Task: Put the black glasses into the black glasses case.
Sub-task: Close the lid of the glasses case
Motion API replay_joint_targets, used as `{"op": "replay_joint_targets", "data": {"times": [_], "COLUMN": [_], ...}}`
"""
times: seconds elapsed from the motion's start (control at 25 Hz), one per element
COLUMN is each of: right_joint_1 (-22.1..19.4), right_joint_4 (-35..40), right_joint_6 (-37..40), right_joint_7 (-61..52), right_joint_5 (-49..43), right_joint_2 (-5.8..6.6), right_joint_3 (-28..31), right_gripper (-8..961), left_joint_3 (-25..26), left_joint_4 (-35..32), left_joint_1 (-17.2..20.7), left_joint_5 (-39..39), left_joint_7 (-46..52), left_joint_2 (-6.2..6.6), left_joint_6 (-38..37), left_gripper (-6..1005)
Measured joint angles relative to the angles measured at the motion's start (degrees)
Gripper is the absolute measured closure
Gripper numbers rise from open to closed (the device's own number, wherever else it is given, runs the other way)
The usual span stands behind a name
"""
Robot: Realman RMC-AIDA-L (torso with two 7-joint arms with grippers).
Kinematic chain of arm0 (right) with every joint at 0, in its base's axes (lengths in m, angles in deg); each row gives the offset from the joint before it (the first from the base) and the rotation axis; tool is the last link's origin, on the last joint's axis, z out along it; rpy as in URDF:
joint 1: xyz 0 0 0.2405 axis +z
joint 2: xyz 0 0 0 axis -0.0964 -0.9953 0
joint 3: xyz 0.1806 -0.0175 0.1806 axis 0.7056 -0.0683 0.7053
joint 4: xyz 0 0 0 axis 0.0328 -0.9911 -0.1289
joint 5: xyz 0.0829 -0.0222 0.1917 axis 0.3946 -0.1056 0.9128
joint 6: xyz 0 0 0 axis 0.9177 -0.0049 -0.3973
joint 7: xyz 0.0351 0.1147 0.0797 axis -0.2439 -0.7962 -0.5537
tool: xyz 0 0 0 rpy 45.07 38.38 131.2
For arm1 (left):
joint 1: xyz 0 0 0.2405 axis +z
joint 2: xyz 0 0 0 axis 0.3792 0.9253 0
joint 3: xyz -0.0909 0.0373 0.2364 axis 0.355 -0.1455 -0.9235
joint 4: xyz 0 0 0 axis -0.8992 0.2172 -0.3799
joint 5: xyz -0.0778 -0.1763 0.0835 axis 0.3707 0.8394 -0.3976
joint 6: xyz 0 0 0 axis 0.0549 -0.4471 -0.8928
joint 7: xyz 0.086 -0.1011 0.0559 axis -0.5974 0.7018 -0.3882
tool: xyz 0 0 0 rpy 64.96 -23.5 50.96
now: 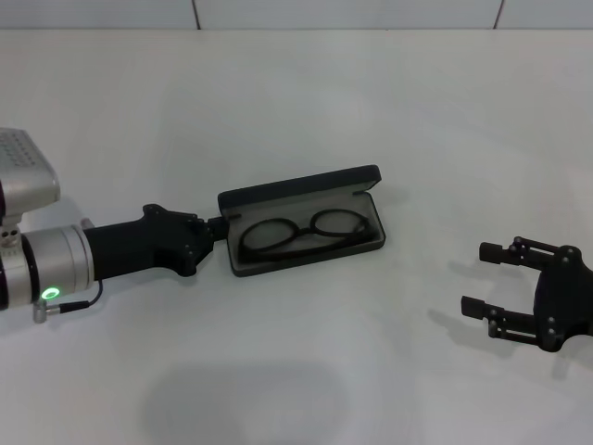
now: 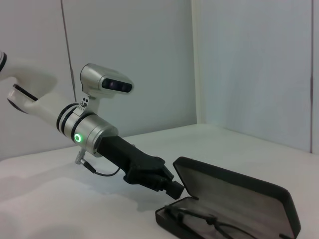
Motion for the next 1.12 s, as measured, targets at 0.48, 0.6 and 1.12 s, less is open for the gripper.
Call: {"op": "replay_joint_targets", "data": {"times": [0.48,0.6,1.12], "right_joint_1": [0.09,0.07,0.04], "right_joint_4": [0.0,-0.02,-0.06], "right_joint_6": [0.38,0.55,1.74], "right_joint_7": [0.05,0.05,-0.16], "right_joint_5": [0.0,0.0,0.0], "right_joint_2": [-0.1,-0.11,-0.17], "right_joint_3": [0.0,0.0,0.0], "right_gripper": [241,241,240], "left_joint_3": [0.0,0.0,0.0], "left_joint_4": [0.0,0.0,-0.01], "left_joint_1": [-0.79,-1.21,-3.07], "left_joint_5": [1.27,2.05,3.58], "left_joint_7": [-0.1,-0.12,-0.14], "left_joint_2": [-0.06,0.1,0.2], "left_joint_6": [0.21,0.55,2.63], "left_gripper": [941,940,938]}}
